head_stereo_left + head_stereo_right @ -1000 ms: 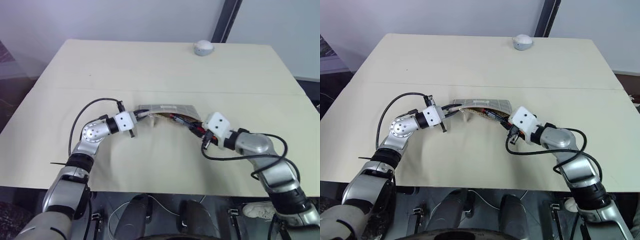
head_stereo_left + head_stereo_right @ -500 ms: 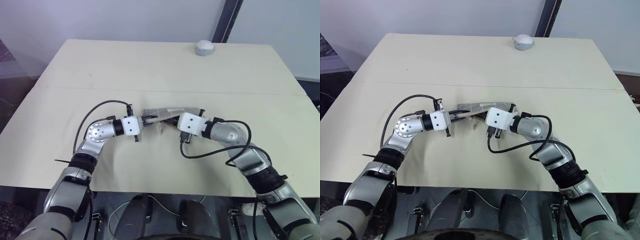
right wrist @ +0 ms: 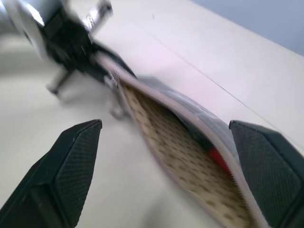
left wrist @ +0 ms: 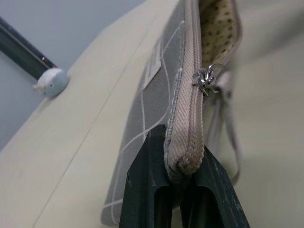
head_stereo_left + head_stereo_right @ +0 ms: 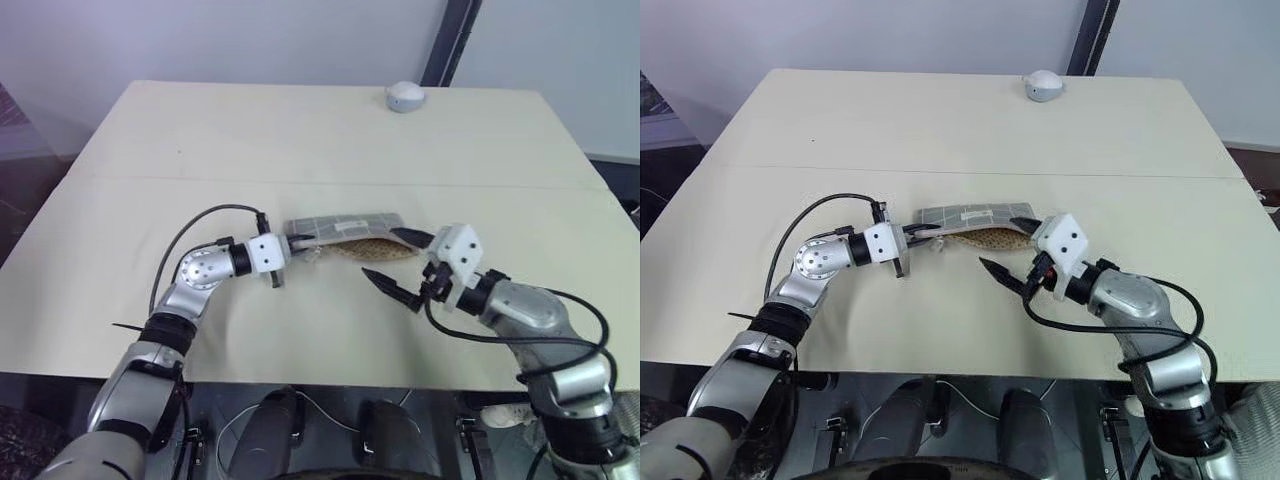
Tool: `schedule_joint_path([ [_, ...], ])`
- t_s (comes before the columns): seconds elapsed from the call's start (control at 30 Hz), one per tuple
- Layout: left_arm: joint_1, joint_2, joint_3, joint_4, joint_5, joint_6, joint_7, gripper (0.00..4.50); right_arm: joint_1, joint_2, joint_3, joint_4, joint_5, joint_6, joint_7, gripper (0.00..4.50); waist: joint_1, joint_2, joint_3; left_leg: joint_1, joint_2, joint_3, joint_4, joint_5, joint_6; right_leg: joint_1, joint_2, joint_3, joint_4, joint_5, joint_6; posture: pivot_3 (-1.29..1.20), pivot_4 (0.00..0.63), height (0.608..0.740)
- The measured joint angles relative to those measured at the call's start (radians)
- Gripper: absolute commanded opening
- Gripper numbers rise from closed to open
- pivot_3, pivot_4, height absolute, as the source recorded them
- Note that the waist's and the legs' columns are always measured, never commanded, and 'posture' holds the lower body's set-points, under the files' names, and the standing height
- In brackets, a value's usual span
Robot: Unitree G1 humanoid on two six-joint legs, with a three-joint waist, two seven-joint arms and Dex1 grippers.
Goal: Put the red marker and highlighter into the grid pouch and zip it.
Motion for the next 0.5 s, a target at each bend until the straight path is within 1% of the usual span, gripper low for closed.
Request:
schedule_joint_path([
  [0.07,-0.001,-0.001,-0.002,0.000,0.019,-0.008,0.004,0.00,0.048,0.024,0.046,0.024,0.014,0.016,0.002,4.44,0.000,0.000,0.000,0.000,0.000,0.000,-0.001,0.000,0.000,-0.001,0.000,0.000,0.000,0.000,0.000,0.00,0.150,0.740],
  [0.13,-0.011,-0.007,-0.007,0.001,0.038,-0.010,0.013,0.00,0.062,0.077,0.098,0.095,-0.005,0.015,-0.021,4.44,0.000,0.001,0.000,-0.001,0.000,0.000,-0.002,0.000,0.000,-0.002,0.000,0.000,0.000,0.000,-0.001,0.00,0.150,0.740],
  [0.23,-0.032,-0.012,-0.025,-0.001,0.056,-0.013,0.018,0.00,0.018,0.178,0.176,0.211,-0.066,-0.014,-0.088,4.44,-0.003,0.001,0.000,-0.001,0.000,0.000,-0.002,0.000,0.000,-0.004,0.000,0.001,0.000,0.001,-0.002,0.00,0.150,0.740],
  [0.37,-0.043,-0.008,-0.052,-0.024,0.082,-0.027,0.015,0.00,-0.128,0.342,0.171,0.327,-0.081,-0.038,-0.195,4.44,-0.001,0.001,0.000,-0.001,0.000,0.000,-0.001,0.000,0.000,-0.009,0.003,0.002,0.001,0.003,-0.004,0.00,0.150,0.740],
  [0.43,-0.046,0.000,-0.052,-0.041,0.080,-0.022,0.014,0.00,-0.164,0.369,0.157,0.331,-0.061,-0.037,-0.205,4.44,0.003,0.001,0.000,-0.001,0.000,0.000,0.000,0.000,0.000,-0.008,0.003,0.001,0.001,0.003,-0.004,0.00,0.150,0.740],
  [0.5,-0.052,0.008,-0.052,-0.048,0.079,-0.016,0.014,0.00,-0.174,0.375,0.154,0.341,-0.049,-0.036,-0.199,4.44,0.002,0.001,0.000,-0.001,-0.002,0.001,0.001,0.000,0.000,-0.008,0.001,0.002,0.000,0.003,-0.004,0.00,0.150,0.740],
])
